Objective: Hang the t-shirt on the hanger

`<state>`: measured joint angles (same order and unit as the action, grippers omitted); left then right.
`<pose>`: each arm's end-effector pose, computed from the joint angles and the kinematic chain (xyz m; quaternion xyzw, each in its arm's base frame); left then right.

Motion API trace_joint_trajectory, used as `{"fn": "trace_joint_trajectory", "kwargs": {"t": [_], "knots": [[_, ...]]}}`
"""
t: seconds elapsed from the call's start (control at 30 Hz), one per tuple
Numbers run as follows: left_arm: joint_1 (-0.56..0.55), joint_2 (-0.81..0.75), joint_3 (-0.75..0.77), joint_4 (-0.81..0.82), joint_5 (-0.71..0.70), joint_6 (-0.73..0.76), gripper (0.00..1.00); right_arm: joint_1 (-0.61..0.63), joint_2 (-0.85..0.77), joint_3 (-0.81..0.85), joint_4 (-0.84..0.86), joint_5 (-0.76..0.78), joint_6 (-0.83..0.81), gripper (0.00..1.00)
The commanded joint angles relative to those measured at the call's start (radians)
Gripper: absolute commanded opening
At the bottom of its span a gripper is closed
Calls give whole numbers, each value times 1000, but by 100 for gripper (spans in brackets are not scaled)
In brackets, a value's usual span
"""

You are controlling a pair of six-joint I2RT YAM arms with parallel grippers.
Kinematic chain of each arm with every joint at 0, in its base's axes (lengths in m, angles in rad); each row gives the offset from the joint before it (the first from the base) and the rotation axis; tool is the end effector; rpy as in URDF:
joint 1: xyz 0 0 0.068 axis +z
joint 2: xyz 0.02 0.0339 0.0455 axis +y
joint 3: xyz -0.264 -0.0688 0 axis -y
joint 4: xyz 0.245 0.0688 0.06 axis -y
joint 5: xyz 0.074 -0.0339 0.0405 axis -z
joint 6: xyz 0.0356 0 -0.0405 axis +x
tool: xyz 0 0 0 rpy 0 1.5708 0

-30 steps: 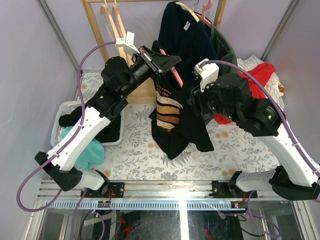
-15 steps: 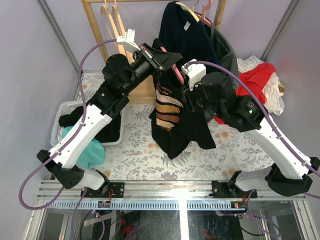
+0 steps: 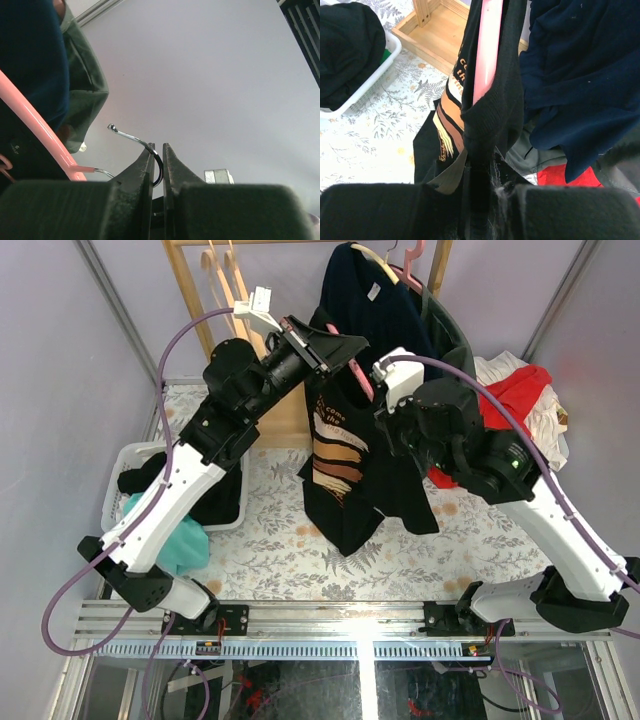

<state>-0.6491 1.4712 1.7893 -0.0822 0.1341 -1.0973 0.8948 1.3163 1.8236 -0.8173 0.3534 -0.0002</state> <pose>0.2472 -0.1936 0.5353 -0.0859 0.6138 -0.6272 0.4716 0.1603 0.1801 0.5077 -0.2507 0.7617 0.1230 0.5846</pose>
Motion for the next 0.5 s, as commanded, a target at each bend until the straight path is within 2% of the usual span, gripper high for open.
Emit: {"fn": "trace_joint_trajectory", "kwargs": {"t": [0.0,0.13,0.2,0.3,0.47], "knots": [[11,5,95,61,-36,66,13,10,-20,134,-69,-34,-7,0],[14,20,180,-37,-54,157,46,10,17,263,-183,-66,30,0],[12,23,226,-87,-69,210,54,10,36,334,-243,-67,51,0],[15,14,281,-156,-100,286,61,9,64,449,-331,-53,86,0],[15,-53,285,-206,-150,366,63,10,29,528,-316,6,107,0]]}}
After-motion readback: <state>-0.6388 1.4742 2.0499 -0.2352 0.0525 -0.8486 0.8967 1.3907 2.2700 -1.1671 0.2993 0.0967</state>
